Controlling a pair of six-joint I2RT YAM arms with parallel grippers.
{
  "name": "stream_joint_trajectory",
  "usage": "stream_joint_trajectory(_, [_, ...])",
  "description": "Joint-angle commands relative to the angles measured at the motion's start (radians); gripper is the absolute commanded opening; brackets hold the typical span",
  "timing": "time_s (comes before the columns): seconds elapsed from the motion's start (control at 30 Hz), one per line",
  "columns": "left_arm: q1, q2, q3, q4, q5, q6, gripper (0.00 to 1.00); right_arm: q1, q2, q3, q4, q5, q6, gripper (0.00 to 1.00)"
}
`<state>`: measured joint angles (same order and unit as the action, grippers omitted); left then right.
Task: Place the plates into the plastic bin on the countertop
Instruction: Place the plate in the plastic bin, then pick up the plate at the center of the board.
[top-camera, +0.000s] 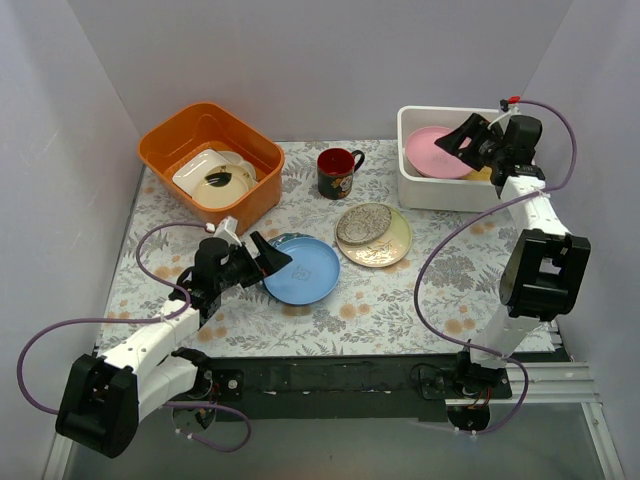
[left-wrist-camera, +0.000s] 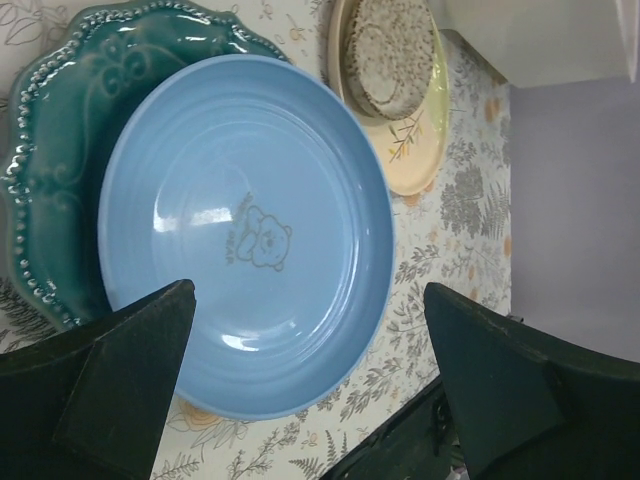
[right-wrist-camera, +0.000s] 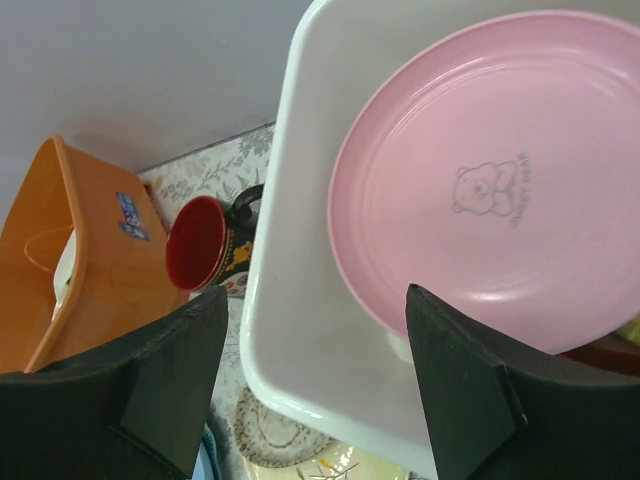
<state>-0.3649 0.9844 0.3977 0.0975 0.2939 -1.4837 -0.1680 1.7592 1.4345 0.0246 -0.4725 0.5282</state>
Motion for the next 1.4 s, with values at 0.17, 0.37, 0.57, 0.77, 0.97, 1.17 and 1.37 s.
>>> stream_joint_trajectory(0.17, [-0.003,-0.016,0.027,-0.093,-0.096,0.016,0.98,0.107,-0.165,-0.103,0.028,-0.011,-0.06,0.79])
stream_joint_trajectory(0.37, [-0.003,-0.009,0.027,-0.12,-0.111,-0.003,0.98,0.195,-0.228,-0.167,0.014,-0.021,-0.069,0.79])
stream_joint_trajectory(0.57, [-0.003,0.01,0.03,-0.131,-0.124,-0.006,0.98,0.277,-0.267,-0.265,0.017,-0.038,-0.068,0.79])
stream_joint_trajectory(0.77, [-0.003,0.048,0.03,-0.121,-0.122,-0.003,0.97,0.334,-0.299,-0.341,0.006,-0.046,-0.073,0.79])
stream_joint_trajectory(0.97, [-0.003,0.063,0.018,-0.068,-0.114,-0.001,0.96,0.375,-0.323,-0.399,0.003,-0.06,-0.066,0.78])
stream_joint_trajectory(1.17, [-0.003,0.094,0.017,-0.055,-0.11,-0.003,0.95,0.394,-0.336,-0.463,0.041,-0.094,-0.037,0.78])
stream_joint_trajectory(1.37, [-0.003,0.119,0.015,-0.047,-0.117,0.0,0.93,0.439,-0.339,-0.502,0.054,-0.101,-0.027,0.78])
